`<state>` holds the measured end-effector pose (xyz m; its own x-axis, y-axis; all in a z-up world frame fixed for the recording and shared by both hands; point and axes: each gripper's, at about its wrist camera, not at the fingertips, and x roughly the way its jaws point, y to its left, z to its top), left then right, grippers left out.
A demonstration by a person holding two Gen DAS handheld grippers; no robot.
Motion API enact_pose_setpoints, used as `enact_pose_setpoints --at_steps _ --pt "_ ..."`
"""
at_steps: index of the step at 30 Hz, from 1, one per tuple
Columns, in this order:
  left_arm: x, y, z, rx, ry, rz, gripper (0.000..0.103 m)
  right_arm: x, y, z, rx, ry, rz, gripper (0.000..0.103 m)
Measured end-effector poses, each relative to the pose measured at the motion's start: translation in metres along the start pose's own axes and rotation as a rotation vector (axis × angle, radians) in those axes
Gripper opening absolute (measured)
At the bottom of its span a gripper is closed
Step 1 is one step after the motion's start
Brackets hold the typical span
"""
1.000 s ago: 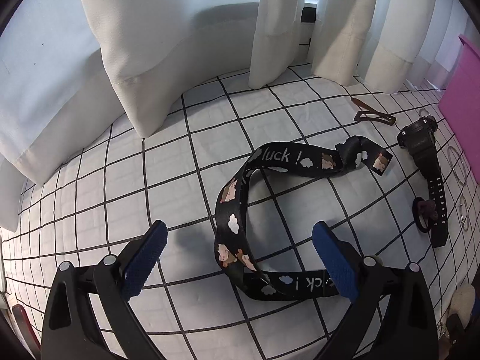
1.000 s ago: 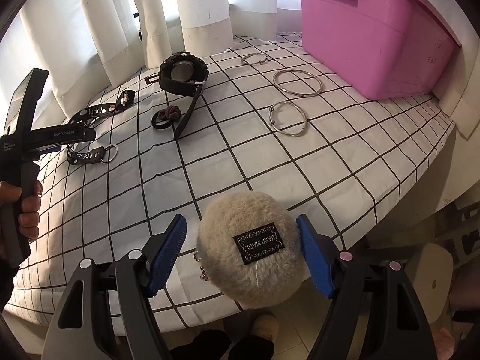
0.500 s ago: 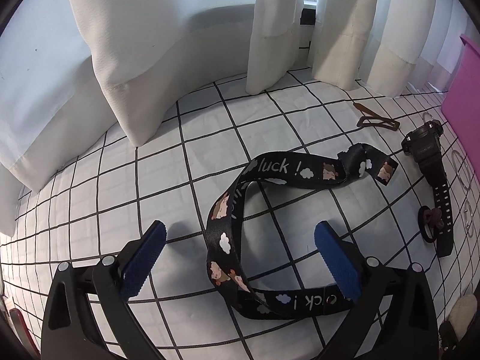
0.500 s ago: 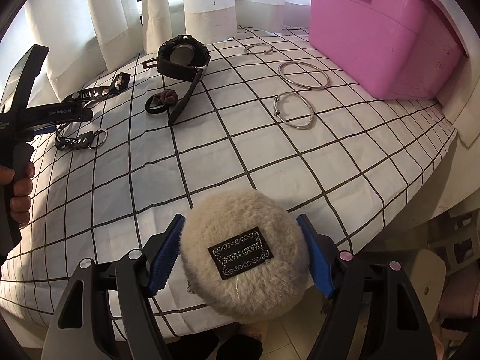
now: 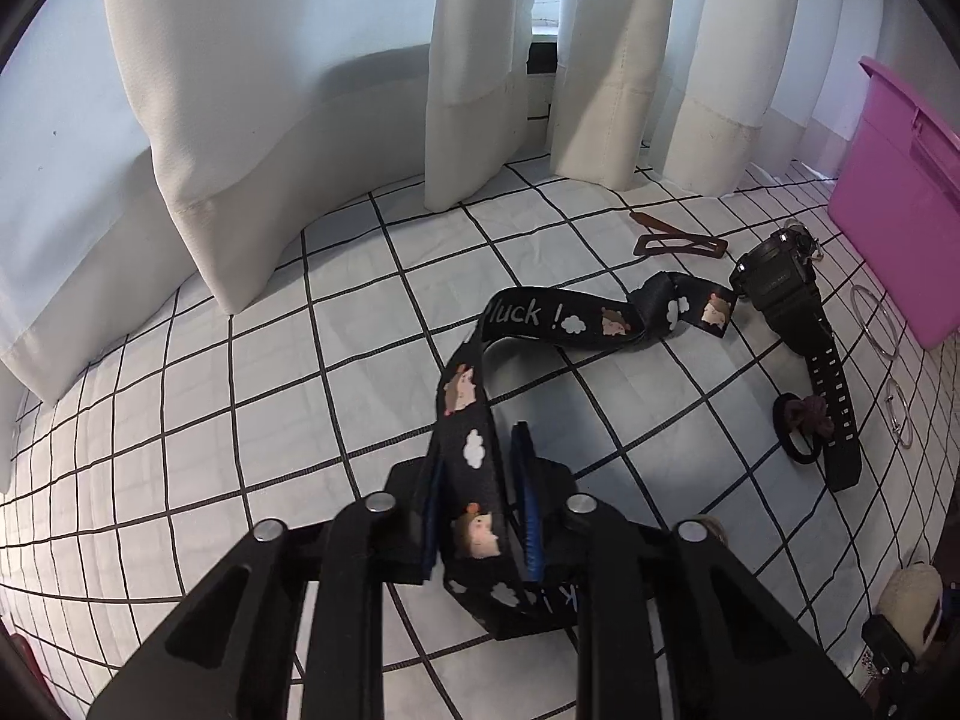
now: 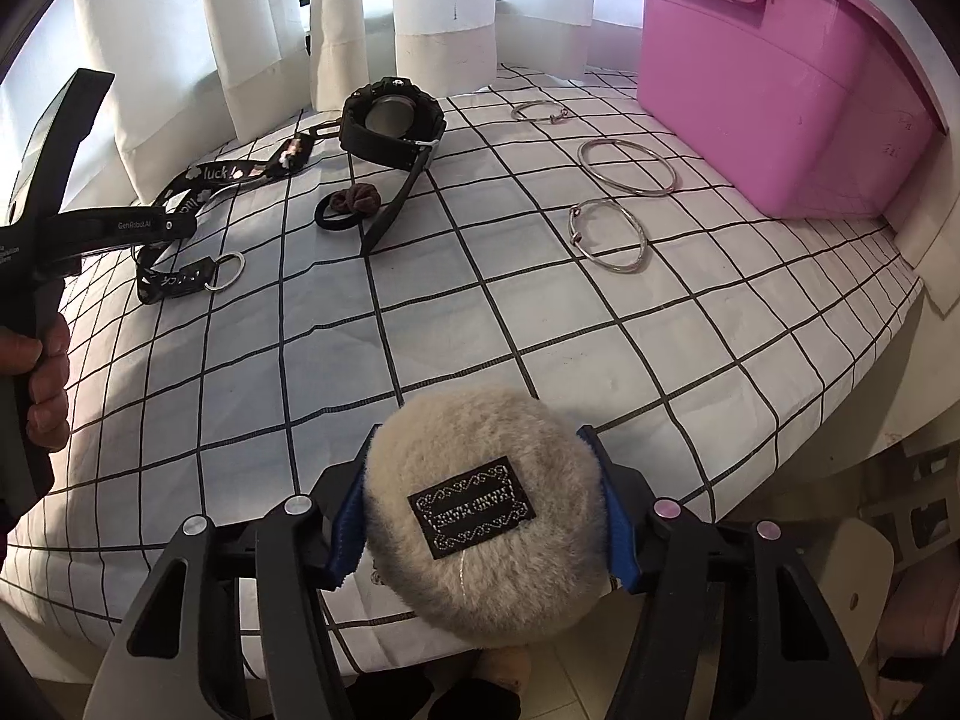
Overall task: Organize jewelry
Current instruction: 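Reach the left tool to the black lanyard while the right tool reaches the beige pompom, then close the left tool on the lanyard while the right tool grips the pompom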
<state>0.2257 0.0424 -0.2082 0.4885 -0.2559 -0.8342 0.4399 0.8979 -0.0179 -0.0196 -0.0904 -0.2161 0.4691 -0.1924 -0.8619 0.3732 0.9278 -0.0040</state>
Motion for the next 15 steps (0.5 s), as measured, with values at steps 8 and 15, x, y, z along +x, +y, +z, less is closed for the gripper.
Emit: enact_pose_setpoints --at_steps 8,15 --pt "-0.017 0.006 -0.011 -0.030 0.021 -0.043 0.003 -0.011 0.005 0.000 0.000 -0.031 0.038 0.058" --pt "-0.064 0.020 -0.010 -0.046 -0.022 -0.090 0.003 -0.029 0.009 0.011 0.016 -0.069 0.073 0.058"
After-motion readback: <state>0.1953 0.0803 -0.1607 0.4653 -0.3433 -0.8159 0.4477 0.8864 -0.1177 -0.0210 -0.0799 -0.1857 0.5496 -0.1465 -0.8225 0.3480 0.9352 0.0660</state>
